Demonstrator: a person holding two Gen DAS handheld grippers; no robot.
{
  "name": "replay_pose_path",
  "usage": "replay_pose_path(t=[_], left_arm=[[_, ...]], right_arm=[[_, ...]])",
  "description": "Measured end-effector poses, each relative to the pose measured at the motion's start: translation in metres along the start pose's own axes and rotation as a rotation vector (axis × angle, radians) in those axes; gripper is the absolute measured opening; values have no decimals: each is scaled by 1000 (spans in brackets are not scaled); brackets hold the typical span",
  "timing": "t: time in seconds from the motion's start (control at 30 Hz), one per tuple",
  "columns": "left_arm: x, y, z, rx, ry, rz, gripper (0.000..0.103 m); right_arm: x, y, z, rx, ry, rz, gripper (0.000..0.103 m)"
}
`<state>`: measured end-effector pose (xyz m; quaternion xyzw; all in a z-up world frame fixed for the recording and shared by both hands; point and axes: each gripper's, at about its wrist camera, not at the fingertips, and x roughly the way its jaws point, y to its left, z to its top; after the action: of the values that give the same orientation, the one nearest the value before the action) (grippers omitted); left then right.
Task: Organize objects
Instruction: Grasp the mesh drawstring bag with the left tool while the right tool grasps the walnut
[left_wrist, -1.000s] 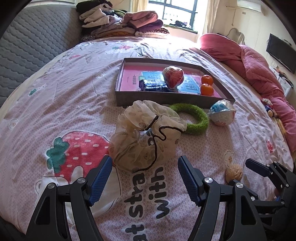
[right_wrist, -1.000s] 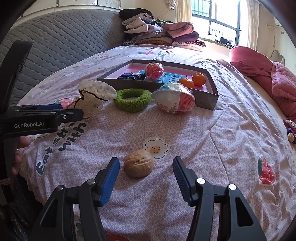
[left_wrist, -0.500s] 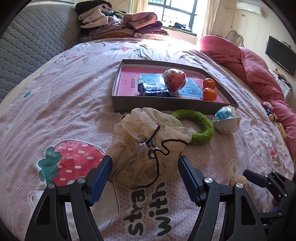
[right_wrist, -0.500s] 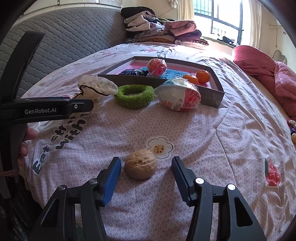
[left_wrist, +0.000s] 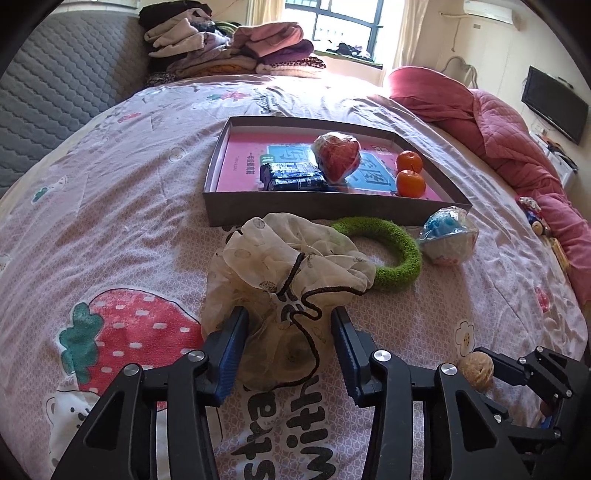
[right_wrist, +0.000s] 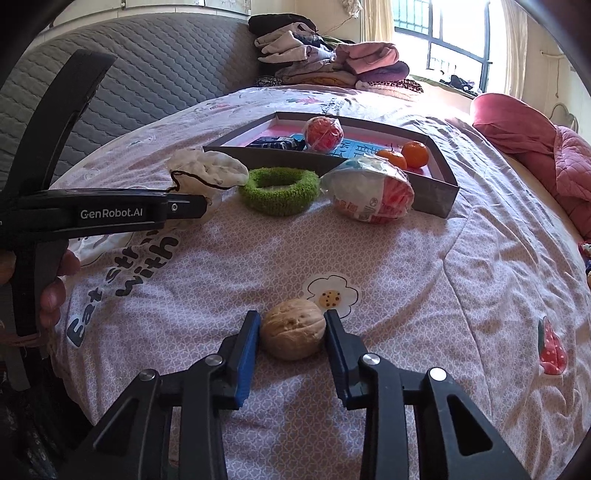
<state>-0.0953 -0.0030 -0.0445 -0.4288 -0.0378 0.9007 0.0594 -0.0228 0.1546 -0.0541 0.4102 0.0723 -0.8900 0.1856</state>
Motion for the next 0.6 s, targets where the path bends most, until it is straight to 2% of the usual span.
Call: replay_pose_path(t=[0.13, 0.27, 0.6], left_arm=[[2, 0, -2, 0, 3, -18, 34], [0, 6, -3, -31, -14, -38, 15], [-9, 2, -8, -6, -39, -22, 12]], right_arm=[[-1, 1, -1, -3, -4, -1, 35], [-2, 0, -1, 1, -6, 2, 35], [-3, 0, -1, 2, -8, 7, 35]])
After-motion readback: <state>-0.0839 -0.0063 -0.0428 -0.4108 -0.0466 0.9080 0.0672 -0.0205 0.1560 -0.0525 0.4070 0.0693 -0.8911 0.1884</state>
